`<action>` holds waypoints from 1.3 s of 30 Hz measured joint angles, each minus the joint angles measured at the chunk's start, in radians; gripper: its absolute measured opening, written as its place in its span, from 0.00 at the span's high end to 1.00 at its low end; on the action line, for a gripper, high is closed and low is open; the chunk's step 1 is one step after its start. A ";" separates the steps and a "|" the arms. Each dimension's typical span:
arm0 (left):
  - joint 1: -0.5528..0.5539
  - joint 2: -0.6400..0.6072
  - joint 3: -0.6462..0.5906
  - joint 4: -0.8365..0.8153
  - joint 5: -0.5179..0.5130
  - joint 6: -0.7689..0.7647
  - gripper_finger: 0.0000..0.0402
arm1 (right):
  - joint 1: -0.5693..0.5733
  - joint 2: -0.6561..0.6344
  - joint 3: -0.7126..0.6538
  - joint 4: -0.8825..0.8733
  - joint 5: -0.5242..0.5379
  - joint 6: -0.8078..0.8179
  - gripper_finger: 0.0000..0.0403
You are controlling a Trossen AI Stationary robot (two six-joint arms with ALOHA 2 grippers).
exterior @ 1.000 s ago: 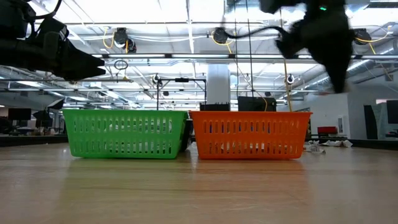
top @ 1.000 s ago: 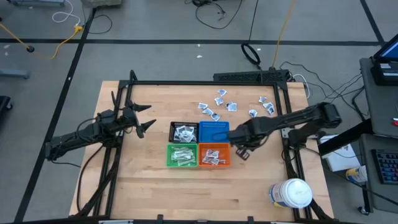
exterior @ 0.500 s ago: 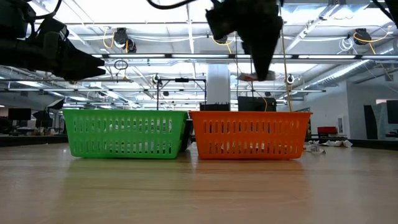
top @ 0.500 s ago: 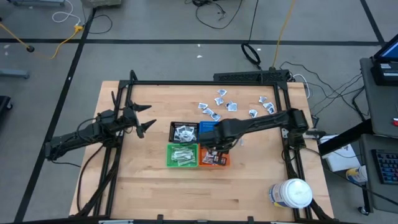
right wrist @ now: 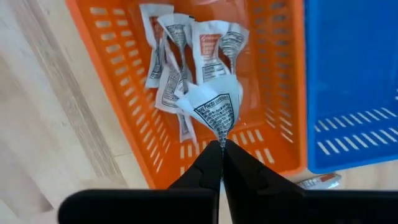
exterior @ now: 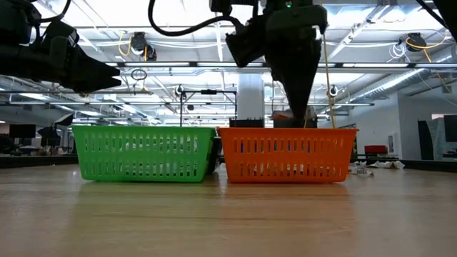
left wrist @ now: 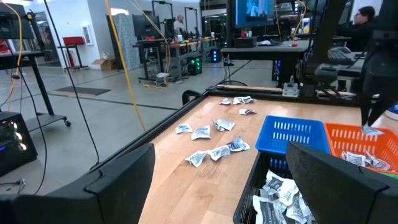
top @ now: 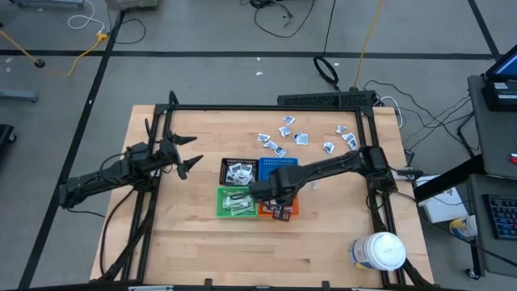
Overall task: Pick & Place First Aid Supplies
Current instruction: Put the ointment pack into the orange bin
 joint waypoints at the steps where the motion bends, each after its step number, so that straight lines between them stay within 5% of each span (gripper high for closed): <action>1: 0.000 0.000 0.000 0.000 0.000 0.000 0.09 | 0.002 -0.001 -0.013 0.016 0.000 0.000 1.00; 16: 0.000 0.000 0.000 0.000 0.000 0.000 0.09 | 0.007 -0.001 -0.147 0.169 0.000 -0.024 0.98; 29: 0.000 0.000 0.000 0.000 0.000 0.000 0.09 | 0.005 -0.001 -0.148 0.188 0.000 -0.084 0.58; 39: 0.000 0.000 0.000 0.000 0.000 0.000 0.09 | -0.026 -0.074 -0.145 0.198 0.000 0.044 0.56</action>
